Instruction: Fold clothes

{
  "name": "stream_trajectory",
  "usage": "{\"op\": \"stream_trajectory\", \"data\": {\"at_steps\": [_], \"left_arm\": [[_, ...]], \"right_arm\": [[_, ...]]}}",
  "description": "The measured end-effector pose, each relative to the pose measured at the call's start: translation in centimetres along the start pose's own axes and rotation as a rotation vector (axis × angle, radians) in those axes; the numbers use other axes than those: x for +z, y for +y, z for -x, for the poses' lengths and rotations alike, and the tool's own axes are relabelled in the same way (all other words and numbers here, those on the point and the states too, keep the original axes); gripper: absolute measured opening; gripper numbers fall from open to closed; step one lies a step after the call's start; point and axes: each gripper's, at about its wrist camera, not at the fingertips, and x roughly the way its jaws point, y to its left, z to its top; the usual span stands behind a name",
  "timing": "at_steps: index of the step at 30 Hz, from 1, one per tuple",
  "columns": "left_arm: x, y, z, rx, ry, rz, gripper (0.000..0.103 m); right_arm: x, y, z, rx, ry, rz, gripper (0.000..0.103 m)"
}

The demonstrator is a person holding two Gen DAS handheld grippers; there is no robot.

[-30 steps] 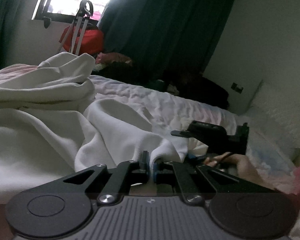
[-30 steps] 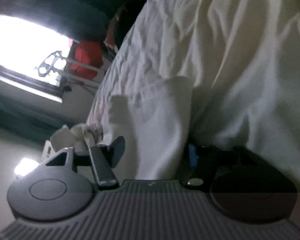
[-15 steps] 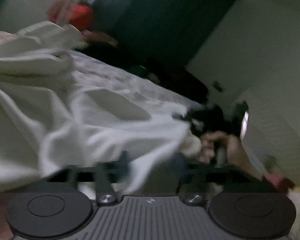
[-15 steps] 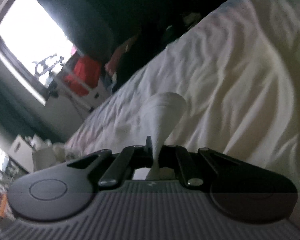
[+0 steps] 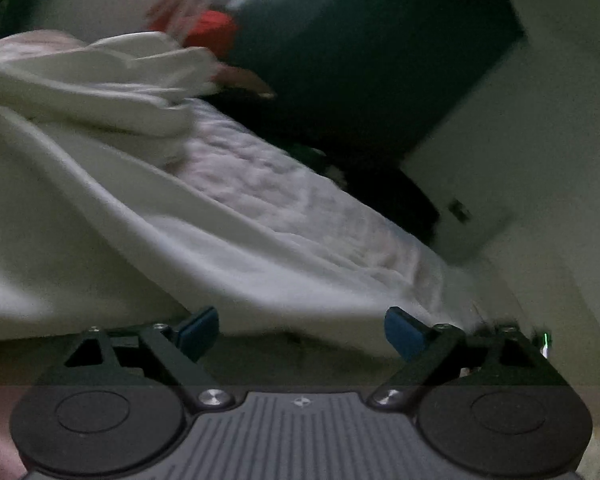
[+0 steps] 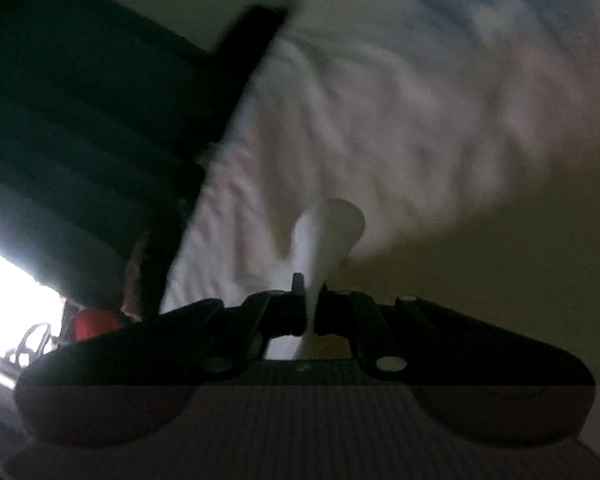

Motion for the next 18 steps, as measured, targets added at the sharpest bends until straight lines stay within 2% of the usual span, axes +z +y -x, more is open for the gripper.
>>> {"op": "stream_trajectory", "data": {"at_steps": [4, 8, 14, 18], "left_arm": [[1.3, 2.7, 1.0, 0.106, -0.023, 0.125, 0.092], [2.0, 5.2, 3.4, 0.209, -0.028, 0.251, 0.093], [1.4, 9.8, 7.7, 0.3, -0.037, 0.52, 0.096], [0.6, 13.4, 9.2, 0.314, -0.093, 0.718, 0.095]], "right_arm": [[-0.8, -2.3, -1.1, -0.077, 0.05, -0.031, 0.007], [-1.1, -3.4, -1.4, -0.043, 0.083, -0.155, 0.008], [-0.5, -3.6, -1.2, -0.001, 0.118, -0.149, 0.008], [-0.5, -2.9, -1.3, 0.0, 0.104, -0.106, 0.008]]}}
